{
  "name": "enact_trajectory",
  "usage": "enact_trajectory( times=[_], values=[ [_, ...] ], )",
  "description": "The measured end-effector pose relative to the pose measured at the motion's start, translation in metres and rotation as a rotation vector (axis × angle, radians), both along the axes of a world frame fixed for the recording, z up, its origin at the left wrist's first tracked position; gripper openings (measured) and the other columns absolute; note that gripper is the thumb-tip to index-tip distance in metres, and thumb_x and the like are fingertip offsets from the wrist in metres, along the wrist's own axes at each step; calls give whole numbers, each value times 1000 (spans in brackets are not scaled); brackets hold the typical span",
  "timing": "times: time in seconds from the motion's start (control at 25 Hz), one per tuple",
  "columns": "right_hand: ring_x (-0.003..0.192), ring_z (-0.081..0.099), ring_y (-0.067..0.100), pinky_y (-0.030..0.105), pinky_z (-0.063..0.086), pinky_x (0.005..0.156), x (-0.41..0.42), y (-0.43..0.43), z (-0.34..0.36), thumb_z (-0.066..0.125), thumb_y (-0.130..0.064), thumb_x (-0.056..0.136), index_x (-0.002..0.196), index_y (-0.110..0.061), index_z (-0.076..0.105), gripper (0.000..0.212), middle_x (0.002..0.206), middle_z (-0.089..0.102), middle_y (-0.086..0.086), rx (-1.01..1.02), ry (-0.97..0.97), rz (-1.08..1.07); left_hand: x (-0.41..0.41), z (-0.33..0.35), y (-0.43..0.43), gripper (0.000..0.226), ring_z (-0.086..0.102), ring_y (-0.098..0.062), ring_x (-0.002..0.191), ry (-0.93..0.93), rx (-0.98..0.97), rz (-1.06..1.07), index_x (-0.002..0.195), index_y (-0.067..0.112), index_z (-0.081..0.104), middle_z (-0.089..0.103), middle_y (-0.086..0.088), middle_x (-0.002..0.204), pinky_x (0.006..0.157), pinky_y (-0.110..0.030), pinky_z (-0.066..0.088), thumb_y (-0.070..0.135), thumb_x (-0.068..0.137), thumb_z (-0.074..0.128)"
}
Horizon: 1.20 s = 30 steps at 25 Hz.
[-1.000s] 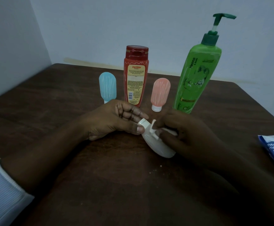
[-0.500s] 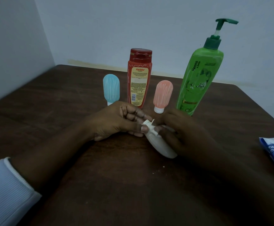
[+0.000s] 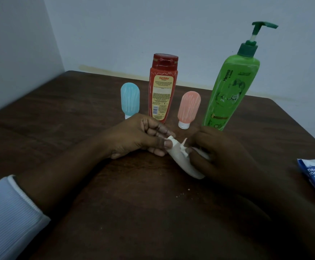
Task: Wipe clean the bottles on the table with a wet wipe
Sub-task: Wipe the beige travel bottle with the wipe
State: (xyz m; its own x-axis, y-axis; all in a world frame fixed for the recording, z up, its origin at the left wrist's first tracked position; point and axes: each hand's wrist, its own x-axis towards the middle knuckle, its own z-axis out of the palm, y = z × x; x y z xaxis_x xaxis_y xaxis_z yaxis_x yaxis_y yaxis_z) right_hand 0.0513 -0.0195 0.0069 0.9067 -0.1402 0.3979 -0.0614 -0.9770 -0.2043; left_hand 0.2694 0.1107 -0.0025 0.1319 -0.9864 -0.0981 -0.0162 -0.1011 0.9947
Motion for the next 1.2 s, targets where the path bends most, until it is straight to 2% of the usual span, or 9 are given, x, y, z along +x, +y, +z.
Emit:
enact_trajectory(
  times=[0.12, 0.2, 0.32, 0.44, 0.6, 0.8, 1.0, 1.08, 1.2],
  values=[
    [83, 53, 5, 18, 42, 71, -6, 8, 1, 61, -30, 91, 97, -22, 68, 11, 94, 60, -9, -29, 51, 118, -1, 0, 0, 39, 78, -20, 96, -14, -3, -2, 117, -3, 70, 79, -14, 109, 75, -26, 65, 2, 79, 75],
    [87, 54, 9, 20, 43, 76, 1, 13, -2, 59, -29, 94, 102, -18, 70, 17, 98, 61, -4, -102, 49, 182, -1, -1, 0, 39, 78, -21, 97, -12, -7, -1, 117, -2, 71, 79, -15, 110, 76, -27, 65, 3, 79, 75],
    [89, 58, 18, 34, 48, 76, 8, 6, -5, 59, -26, 96, 106, -15, 68, 17, 101, 62, 1, -131, -25, 89, 0, -1, -1, 36, 77, -23, 101, 3, -2, -5, 117, -2, 71, 78, -18, 113, 78, -28, 65, 3, 81, 74],
    [83, 53, 10, 31, 45, 70, -1, 1, 0, 59, -29, 93, 97, -21, 64, 10, 93, 58, -7, -72, -6, -1, 0, -1, 0, 37, 76, -24, 102, -5, 0, 6, 116, -1, 72, 77, -18, 113, 77, -28, 65, 4, 80, 75],
    [83, 52, 9, 25, 43, 72, -3, 14, 1, 55, -33, 94, 96, -18, 68, 20, 93, 60, -4, -103, 45, 148, 1, -2, 0, 35, 76, -25, 103, -17, -3, -1, 118, -2, 71, 78, -17, 113, 82, -31, 65, -1, 83, 74],
    [90, 57, 14, 33, 47, 76, 7, 5, -5, 57, -28, 96, 104, -20, 65, 14, 100, 60, -3, -40, -19, 25, 1, -3, 0, 37, 76, -25, 103, -12, -38, 12, 119, -2, 70, 77, -18, 113, 82, -33, 65, -1, 81, 74],
    [69, 53, 7, 23, 38, 59, -2, -5, -2, 62, -33, 89, 79, -22, 58, 16, 74, 55, -8, 122, -109, -136, -2, -1, 1, 40, 77, -24, 101, -29, -59, 11, 116, 3, 72, 78, -16, 111, 81, -33, 65, -3, 76, 76],
    [73, 55, 3, 12, 37, 61, -3, -3, 1, 61, -30, 89, 83, -23, 60, 9, 76, 56, -10, 172, -210, -148, -2, 0, 2, 43, 76, -25, 102, -38, -66, -3, 116, 2, 72, 78, -17, 111, 83, -33, 65, -4, 74, 77],
    [86, 56, 0, 9, 39, 73, 3, -1, -4, 57, -30, 94, 103, -25, 65, 12, 94, 60, -13, 152, -123, -71, -3, -1, 2, 44, 76, -25, 104, -60, -88, -19, 117, 0, 71, 78, -17, 112, 85, -30, 63, -6, 74, 77]
  ],
)
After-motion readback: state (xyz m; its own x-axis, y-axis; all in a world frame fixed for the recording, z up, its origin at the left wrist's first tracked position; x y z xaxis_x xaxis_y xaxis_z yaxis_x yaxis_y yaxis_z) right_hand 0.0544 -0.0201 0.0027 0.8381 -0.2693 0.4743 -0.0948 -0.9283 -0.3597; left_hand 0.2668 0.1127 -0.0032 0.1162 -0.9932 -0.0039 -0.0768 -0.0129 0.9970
